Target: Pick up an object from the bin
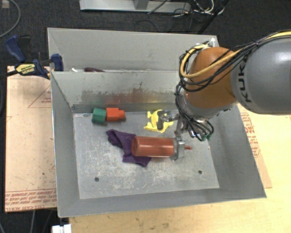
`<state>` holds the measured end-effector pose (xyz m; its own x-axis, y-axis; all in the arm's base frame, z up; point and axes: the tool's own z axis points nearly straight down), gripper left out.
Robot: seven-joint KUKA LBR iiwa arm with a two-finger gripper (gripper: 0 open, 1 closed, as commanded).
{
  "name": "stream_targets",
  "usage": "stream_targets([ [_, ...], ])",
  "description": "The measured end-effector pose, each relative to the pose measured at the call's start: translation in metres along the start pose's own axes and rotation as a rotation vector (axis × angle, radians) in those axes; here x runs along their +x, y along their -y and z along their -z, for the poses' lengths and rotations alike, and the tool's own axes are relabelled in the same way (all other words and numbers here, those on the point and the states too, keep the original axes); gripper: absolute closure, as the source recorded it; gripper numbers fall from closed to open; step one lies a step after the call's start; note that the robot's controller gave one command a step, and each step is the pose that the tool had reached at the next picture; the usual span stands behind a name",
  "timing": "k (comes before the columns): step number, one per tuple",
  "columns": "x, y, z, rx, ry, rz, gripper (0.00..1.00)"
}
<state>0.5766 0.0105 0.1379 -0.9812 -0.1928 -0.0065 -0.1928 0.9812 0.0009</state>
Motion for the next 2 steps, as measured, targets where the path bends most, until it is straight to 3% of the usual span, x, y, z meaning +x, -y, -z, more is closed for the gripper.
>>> stream_targets([
  [1,0.011,-0.005,-0.067,-0.002,-0.007,0.078,0.0],
  [2,0.009,-0.015,-0.068,-0.001,0.003,0.059,1.0],
])
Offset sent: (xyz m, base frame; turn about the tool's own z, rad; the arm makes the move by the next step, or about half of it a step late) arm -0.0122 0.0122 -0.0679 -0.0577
